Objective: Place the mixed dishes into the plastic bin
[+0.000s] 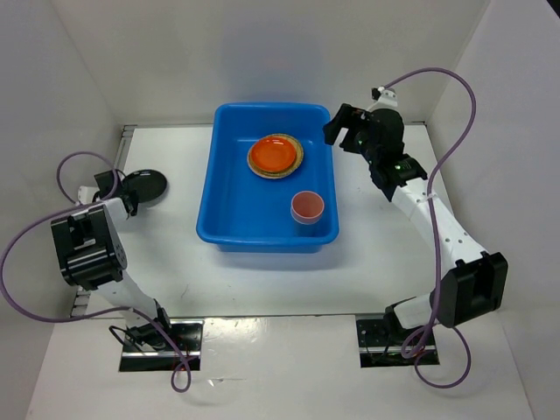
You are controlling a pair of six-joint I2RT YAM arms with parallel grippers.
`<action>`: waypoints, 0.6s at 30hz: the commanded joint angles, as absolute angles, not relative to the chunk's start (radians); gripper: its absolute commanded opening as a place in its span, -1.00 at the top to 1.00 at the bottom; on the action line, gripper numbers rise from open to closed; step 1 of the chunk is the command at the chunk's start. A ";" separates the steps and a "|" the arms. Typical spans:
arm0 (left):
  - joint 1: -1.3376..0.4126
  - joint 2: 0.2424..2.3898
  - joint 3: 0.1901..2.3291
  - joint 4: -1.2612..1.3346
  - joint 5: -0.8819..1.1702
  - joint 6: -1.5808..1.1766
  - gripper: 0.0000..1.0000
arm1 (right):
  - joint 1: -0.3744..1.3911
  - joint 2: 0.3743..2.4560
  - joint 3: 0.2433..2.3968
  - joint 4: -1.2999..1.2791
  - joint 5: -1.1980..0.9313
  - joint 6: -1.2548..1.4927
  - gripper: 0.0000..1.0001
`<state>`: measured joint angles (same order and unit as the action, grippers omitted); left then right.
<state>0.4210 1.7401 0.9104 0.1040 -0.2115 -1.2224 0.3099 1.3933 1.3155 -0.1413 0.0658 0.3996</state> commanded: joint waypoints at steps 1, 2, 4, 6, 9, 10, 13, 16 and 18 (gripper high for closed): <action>0.399 1.617 0.977 0.092 -0.137 -1.091 1.00 | 0.275 1.370 1.295 -0.109 0.088 0.425 -0.84; 0.399 1.596 0.989 0.112 -0.115 -1.079 1.00 | 0.253 1.370 1.286 -0.109 0.075 0.439 -0.84; 0.399 1.540 1.029 0.152 -0.022 -1.048 1.00 | 0.235 1.356 1.250 -0.089 0.066 0.448 -0.84; 0.399 1.517 1.072 0.161 0.052 -1.008 1.00 | 0.221 1.342 1.218 -0.080 0.057 0.471 -0.84; 0.377 1.494 1.169 0.193 0.193 -0.968 1.00 | 0.203 1.333 1.195 -0.071 0.057 0.480 -0.84; 0.367 1.494 1.196 0.193 0.253 -0.957 1.00 | 0.202 1.324 1.181 -0.071 0.057 0.480 -0.87; 0.305 1.557 1.339 0.193 0.369 -0.891 1.00 | 0.183 1.324 1.154 -0.060 0.078 0.503 -0.89; 0.211 1.649 1.478 0.160 0.440 -0.830 1.00 | 0.173 1.315 1.123 -0.038 0.078 0.525 -0.89; 0.166 1.728 1.540 0.124 0.462 -0.795 1.00 | 0.173 1.304 1.111 -0.038 0.103 0.534 -0.89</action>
